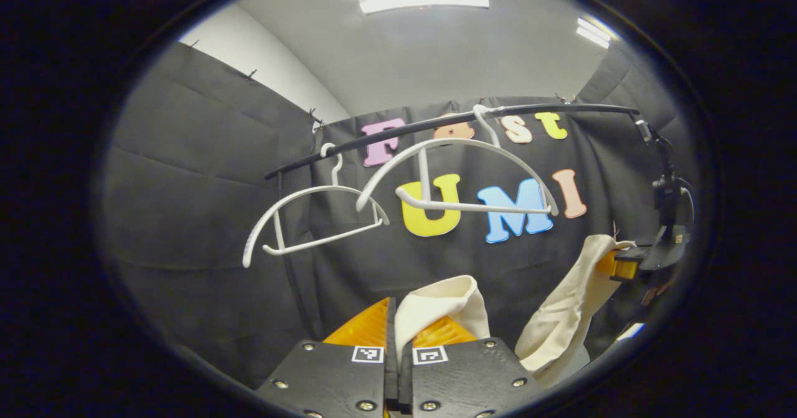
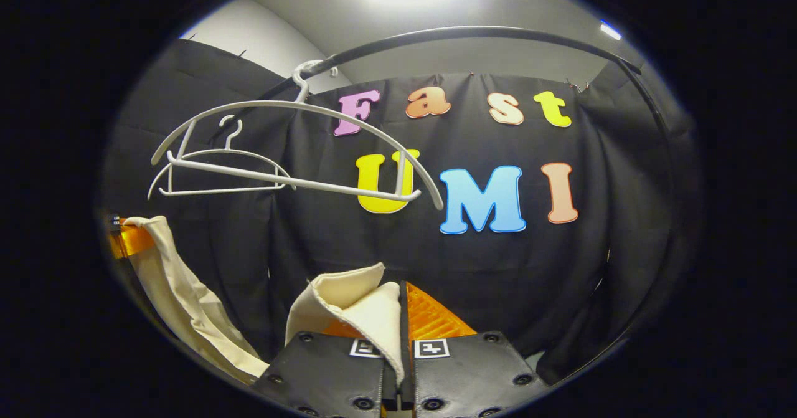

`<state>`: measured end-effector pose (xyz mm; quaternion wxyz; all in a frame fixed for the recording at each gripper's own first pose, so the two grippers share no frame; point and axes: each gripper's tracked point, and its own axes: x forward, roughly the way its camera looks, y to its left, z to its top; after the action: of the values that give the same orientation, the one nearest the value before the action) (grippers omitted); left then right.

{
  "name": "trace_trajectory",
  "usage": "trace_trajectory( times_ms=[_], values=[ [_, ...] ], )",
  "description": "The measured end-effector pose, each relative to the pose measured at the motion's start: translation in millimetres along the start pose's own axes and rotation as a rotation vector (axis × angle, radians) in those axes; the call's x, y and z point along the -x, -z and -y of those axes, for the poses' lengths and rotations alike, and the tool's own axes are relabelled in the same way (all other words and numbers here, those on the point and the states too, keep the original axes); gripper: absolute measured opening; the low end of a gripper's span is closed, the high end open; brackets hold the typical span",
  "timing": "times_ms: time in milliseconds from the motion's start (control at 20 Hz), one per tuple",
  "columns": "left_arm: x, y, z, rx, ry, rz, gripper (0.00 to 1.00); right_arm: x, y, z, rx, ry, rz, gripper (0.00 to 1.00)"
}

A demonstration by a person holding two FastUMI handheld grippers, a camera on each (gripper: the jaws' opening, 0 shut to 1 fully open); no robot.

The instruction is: Grasp the clothes on the hanger with both hands and then place them into the laundry hamper below.

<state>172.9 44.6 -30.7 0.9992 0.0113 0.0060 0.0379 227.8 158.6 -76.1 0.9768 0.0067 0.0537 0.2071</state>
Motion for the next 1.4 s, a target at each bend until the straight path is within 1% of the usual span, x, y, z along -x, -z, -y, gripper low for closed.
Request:
trace_trajectory(
  times_ms=[100, 300, 450, 600, 700, 850, 950, 1100, 1200, 1300, 1400],
  values=[
    [2, -1, 14, 0.030, 0.029, 0.005, 0.02, 13, -3, -14, -0.008, -0.023, -0.004, 0.05],
    [27, -3, 32, 0.087, 0.080, 0.008, 0.01, 33, -1, -37, -0.023, -0.059, -0.015, 0.05],
    [34, 11, 44, 0.106, 0.103, -0.010, 0.01, 45, 9, -49, -0.035, -0.070, -0.024, 0.05],
    [26, 44, 50, 0.120, 0.109, -0.058, 0.01, 50, 40, -55, -0.055, -0.068, -0.073, 0.05],
    [29, 70, 54, 0.126, 0.111, -0.106, 0.02, 57, 67, -59, -0.074, -0.061, -0.119, 0.05],
    [44, 111, 48, 0.118, 0.113, -0.175, 0.02, 70, 110, -62, -0.096, -0.045, -0.194, 0.05],
    [58, 139, 48, 0.118, 0.108, -0.222, 0.02, 72, 137, -59, -0.086, -0.036, -0.246, 0.05],
    [58, 176, 49, 0.135, 0.098, -0.289, 0.01, 82, 176, -56, -0.099, -0.018, -0.321, 0.05],
    [53, 207, 46, 0.129, 0.096, -0.338, 0.01, 88, 199, -52, -0.101, 0.002, -0.370, 0.05],
    [58, 240, 46, 0.124, 0.096, -0.390, 0.02, 92, 225, -50, -0.102, 0.017, -0.423, 0.05],
    [66, 262, 43, 0.121, 0.090, -0.437, 0.01, 96, 249, -48, -0.110, 0.028, -0.473, 0.05]
  ],
)
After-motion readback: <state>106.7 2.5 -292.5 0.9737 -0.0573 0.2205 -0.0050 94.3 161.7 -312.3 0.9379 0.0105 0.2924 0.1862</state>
